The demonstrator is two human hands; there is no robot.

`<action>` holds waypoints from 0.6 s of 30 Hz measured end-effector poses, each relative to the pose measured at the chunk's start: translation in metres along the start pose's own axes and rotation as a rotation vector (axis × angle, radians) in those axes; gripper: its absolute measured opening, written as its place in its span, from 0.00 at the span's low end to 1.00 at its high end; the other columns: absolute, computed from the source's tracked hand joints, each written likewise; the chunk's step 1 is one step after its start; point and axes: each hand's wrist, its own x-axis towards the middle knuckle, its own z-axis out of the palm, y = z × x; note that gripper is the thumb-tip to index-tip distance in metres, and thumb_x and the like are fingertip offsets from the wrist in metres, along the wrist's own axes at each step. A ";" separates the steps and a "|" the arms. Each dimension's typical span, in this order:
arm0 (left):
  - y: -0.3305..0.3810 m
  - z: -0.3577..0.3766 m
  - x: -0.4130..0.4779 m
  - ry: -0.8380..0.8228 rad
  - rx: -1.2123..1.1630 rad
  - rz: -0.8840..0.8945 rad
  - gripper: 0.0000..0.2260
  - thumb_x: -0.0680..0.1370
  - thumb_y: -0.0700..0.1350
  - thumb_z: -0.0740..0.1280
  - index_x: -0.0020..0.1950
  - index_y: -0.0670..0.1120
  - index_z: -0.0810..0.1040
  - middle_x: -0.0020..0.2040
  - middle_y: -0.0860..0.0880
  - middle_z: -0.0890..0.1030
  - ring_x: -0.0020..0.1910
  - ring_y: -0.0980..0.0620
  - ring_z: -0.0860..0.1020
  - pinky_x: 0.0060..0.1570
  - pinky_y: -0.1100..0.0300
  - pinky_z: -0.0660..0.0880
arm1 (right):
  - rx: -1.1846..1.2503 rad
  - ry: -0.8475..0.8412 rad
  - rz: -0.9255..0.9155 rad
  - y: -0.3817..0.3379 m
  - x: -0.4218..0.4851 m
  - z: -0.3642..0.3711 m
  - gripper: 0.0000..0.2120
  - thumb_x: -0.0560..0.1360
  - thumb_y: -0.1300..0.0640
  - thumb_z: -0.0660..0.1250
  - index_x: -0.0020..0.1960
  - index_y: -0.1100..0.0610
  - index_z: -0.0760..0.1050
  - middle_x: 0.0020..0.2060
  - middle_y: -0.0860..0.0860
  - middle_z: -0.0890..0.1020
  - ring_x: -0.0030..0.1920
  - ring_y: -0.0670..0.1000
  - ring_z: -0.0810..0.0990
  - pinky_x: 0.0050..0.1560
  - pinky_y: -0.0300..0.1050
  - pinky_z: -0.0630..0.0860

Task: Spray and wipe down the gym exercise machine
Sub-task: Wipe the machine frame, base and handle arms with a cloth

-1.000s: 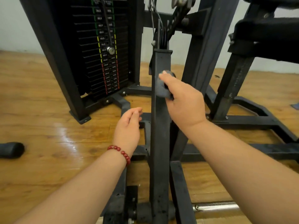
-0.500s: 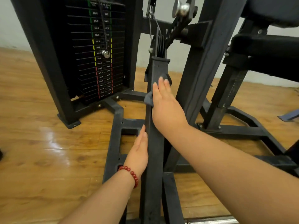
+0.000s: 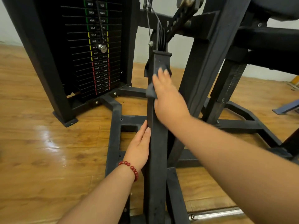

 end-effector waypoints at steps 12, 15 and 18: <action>-0.008 -0.009 0.000 -0.067 -0.064 -0.052 0.18 0.81 0.58 0.58 0.71 0.65 0.64 0.57 0.66 0.72 0.52 0.70 0.71 0.48 0.71 0.68 | 0.267 -0.086 0.030 -0.016 -0.127 0.044 0.34 0.79 0.62 0.61 0.76 0.53 0.43 0.75 0.45 0.41 0.76 0.44 0.37 0.72 0.38 0.35; -0.017 -0.010 0.001 -0.081 -0.066 -0.075 0.21 0.79 0.63 0.60 0.72 0.65 0.66 0.67 0.60 0.74 0.64 0.60 0.72 0.65 0.58 0.70 | 0.313 -0.030 0.103 -0.012 -0.081 0.035 0.31 0.81 0.62 0.58 0.79 0.55 0.48 0.78 0.45 0.43 0.74 0.41 0.36 0.70 0.33 0.34; -0.017 -0.014 -0.001 -0.101 -0.105 -0.109 0.25 0.77 0.63 0.62 0.73 0.62 0.66 0.69 0.57 0.74 0.67 0.57 0.71 0.69 0.54 0.68 | 0.291 0.041 0.138 -0.005 -0.047 0.027 0.30 0.80 0.64 0.58 0.79 0.57 0.53 0.79 0.49 0.48 0.76 0.43 0.40 0.67 0.26 0.32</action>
